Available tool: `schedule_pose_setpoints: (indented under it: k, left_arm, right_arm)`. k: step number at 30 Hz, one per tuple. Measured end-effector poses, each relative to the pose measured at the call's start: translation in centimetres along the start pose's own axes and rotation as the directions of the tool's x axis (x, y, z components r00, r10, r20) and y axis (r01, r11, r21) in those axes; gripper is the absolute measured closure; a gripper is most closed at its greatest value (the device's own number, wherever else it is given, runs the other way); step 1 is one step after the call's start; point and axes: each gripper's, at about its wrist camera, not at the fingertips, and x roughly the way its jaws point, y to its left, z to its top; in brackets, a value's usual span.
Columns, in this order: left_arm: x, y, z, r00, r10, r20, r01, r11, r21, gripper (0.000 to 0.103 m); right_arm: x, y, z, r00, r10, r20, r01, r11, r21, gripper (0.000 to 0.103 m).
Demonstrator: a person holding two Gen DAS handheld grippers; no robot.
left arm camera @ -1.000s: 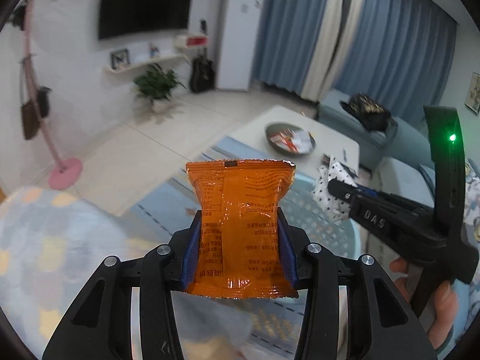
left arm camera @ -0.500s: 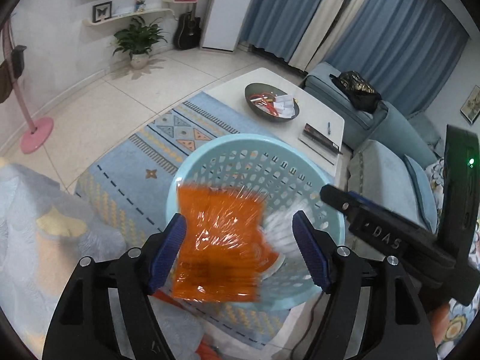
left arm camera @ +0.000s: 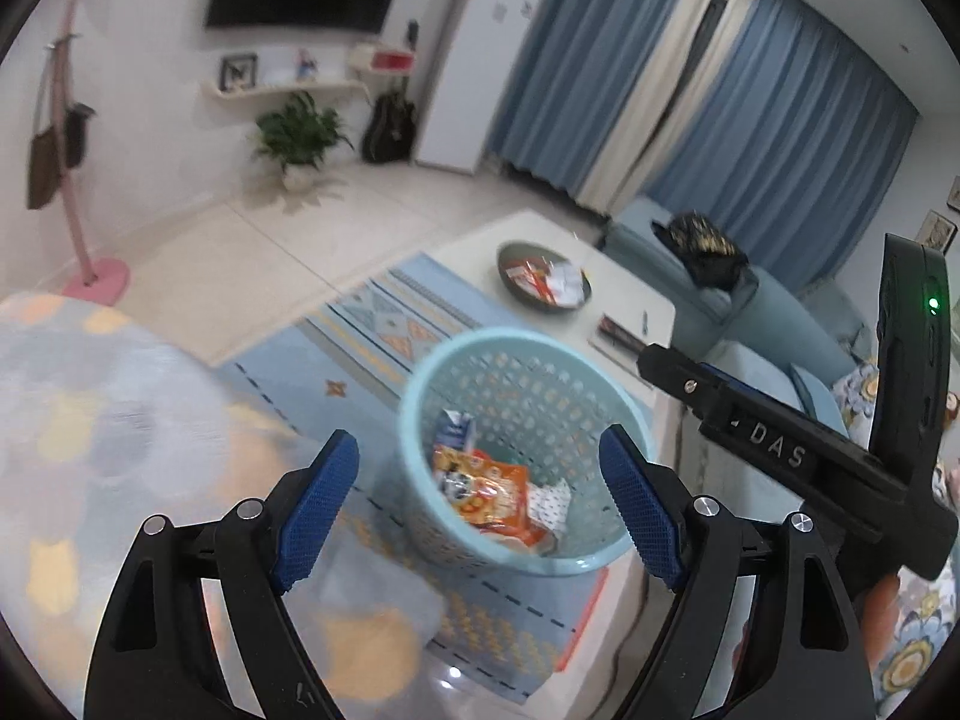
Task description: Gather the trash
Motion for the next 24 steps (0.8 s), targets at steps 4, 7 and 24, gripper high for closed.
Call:
schedule_pose_setpoints:
  k: [4,7,24]
  left_arm:
    - [-4.7,0.9,-1.3,0.99,0.092,0.109,-0.093,0.996,0.004,0.016]
    - [-7.9,1.4,-2.4,0.969,0.172,0.176,-0.175,0.985,-0.002,0.014]
    - [-13.7,2.4,-8.0,0.688,0.547,0.477,-0.575,0.812,-0.101,0.008]
  right_arm:
    - [-2.7,2.5,-0.5,0.997,0.02,0.07,-0.017,0.999,-0.05,0.036]
    - [-4.9,4.4,-1.8,0.991,0.038,0.13,-0.025,0.995,-0.096,0.034]
    - [-9.6,11.6,-8.0,0.927,0.039,0.374,0.044,0.976,-0.212,0.025]
